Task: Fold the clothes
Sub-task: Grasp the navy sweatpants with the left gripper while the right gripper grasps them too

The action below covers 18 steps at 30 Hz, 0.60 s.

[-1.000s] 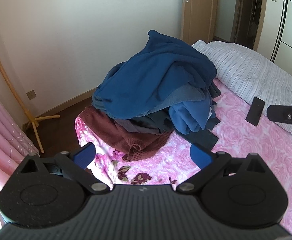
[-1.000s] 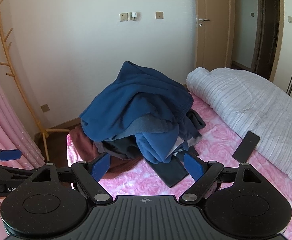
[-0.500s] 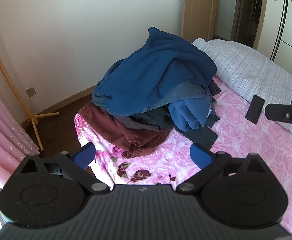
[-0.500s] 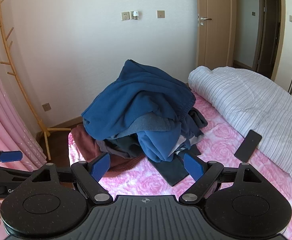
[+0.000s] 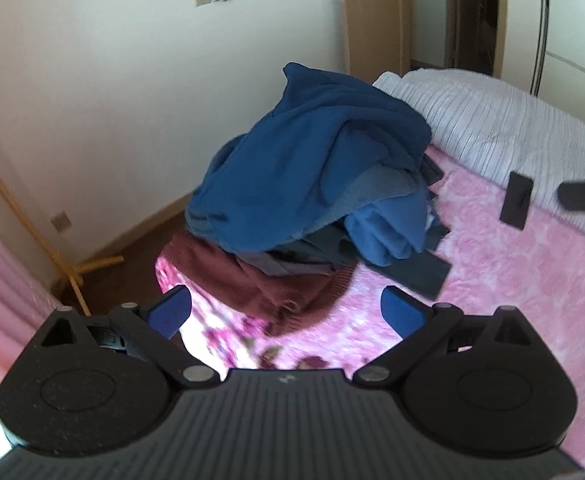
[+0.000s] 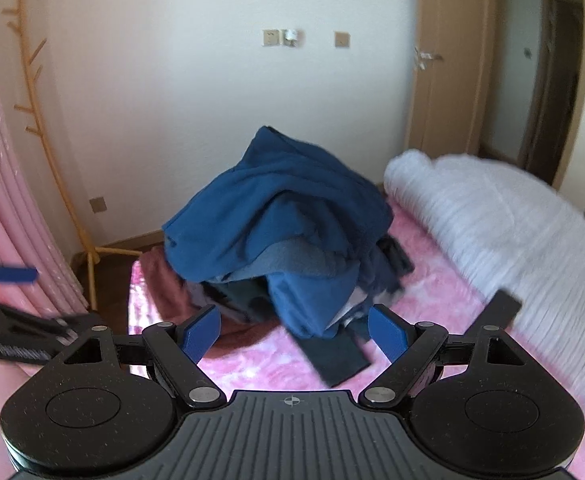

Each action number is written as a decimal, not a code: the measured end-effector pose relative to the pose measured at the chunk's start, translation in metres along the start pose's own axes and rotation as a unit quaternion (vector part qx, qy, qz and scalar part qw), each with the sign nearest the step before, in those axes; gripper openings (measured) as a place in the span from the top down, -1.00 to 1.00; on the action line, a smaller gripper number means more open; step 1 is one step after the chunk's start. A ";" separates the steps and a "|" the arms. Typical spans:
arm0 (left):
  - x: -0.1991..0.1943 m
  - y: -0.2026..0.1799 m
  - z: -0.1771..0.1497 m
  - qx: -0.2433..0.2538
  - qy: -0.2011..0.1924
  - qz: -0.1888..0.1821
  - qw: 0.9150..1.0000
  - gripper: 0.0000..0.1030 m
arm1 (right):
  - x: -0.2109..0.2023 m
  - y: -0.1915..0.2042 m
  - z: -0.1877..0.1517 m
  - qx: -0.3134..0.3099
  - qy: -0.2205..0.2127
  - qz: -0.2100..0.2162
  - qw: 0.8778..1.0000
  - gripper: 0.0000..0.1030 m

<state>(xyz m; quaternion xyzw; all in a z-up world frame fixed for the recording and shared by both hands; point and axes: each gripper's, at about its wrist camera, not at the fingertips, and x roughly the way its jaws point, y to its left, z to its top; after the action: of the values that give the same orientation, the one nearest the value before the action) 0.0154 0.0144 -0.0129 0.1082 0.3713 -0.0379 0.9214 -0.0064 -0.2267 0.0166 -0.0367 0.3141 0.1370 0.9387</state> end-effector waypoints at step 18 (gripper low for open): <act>0.266 0.082 0.146 0.158 -0.036 -0.163 0.973 -0.81 | 0.251 -0.069 0.121 -0.191 0.065 -0.031 0.979 -0.62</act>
<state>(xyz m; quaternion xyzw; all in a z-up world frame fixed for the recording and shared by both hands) 0.3188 0.0633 -0.0809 0.1890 0.3399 -0.2498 0.8868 0.2756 -0.2149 -0.0384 -0.2337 0.3416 0.1625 0.8957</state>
